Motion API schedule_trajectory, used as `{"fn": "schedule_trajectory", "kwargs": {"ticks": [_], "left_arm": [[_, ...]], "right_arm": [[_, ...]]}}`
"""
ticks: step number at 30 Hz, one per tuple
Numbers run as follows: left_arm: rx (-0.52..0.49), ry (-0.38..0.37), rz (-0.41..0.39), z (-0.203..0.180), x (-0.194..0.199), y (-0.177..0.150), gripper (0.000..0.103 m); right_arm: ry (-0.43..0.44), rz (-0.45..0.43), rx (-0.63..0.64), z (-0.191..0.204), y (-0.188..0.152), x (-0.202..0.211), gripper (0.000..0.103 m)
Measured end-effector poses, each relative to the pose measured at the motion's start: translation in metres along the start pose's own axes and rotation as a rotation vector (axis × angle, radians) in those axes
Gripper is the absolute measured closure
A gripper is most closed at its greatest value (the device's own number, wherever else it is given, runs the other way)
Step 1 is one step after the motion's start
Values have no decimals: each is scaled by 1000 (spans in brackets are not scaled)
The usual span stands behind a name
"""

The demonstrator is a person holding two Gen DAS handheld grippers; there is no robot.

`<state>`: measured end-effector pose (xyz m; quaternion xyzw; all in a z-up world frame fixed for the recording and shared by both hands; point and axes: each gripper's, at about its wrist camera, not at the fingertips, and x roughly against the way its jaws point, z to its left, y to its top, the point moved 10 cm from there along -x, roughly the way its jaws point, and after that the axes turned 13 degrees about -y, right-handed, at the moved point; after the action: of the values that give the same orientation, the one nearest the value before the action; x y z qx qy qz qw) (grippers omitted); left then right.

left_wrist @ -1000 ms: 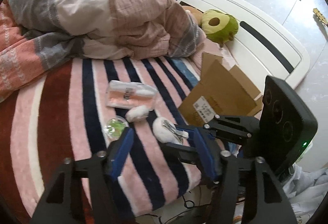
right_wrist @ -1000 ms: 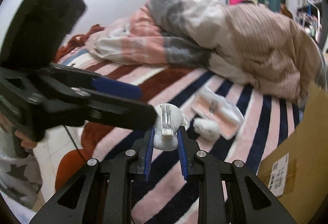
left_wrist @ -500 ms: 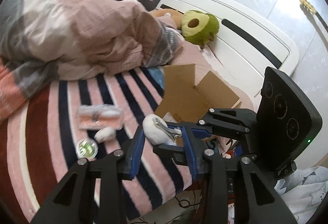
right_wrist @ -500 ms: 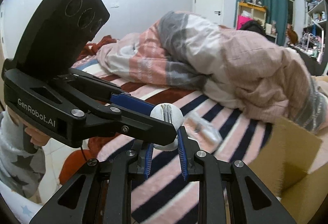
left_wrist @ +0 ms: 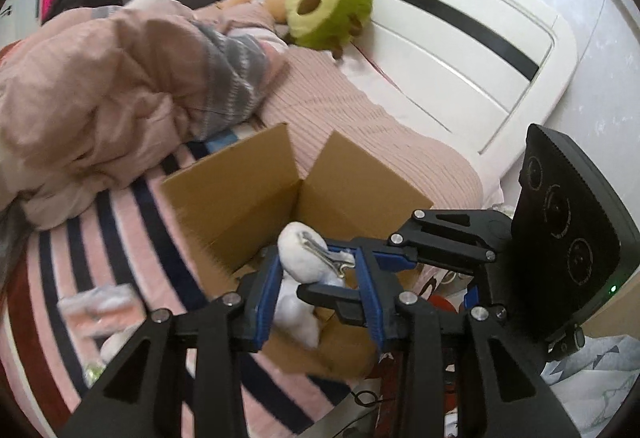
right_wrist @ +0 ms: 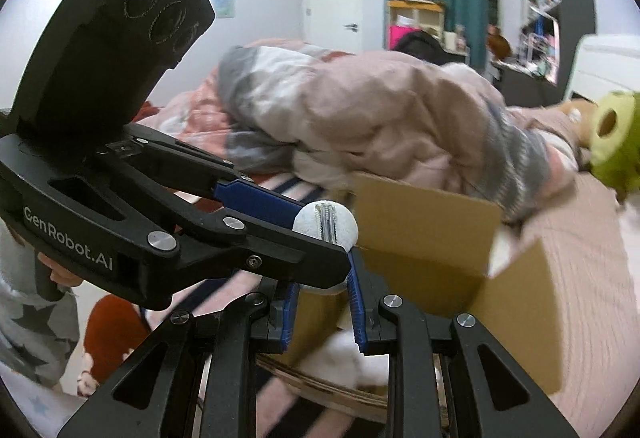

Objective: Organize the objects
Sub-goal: 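Carry the white clip into the cardboard box and release it, then move the empty right tool back to the green-lidded container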

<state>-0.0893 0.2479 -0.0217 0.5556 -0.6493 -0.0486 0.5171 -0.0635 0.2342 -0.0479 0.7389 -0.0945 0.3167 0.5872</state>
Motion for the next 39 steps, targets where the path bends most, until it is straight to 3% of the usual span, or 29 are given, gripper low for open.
{"fn": "schedule_trajectory", "kwargs": {"ticks": [8,14,15,18,19,24,27,32,39], "left_arm": [[33,-15,83,9,-38,5,68],[40,33,106,15,-41,6,68],[40,41,110,16,-42,6,65],[42,74,99,20,-36,9,46],[40,83,92,20,-33,10,42],[8,131,65,18,-15,12,31],[1,134,29,16,2,12,29],[4,146,-35,20,39,7,29],[21,221,-134,45,108,-16,29]], "right_arm": [[-26,108,-21,-28,-16,-21,85],[-23,151,-41,-32,-20,-27,84],[-29,155,-41,-32,-20,-27,81],[-51,151,-50,-35,-19,-24,52],[-53,144,-58,-36,-18,-22,47],[-25,121,-98,-34,-11,-16,41],[-8,93,-108,-26,-4,-11,35],[-17,33,-89,-2,13,-2,10],[1,-21,-43,49,41,0,3]]}}
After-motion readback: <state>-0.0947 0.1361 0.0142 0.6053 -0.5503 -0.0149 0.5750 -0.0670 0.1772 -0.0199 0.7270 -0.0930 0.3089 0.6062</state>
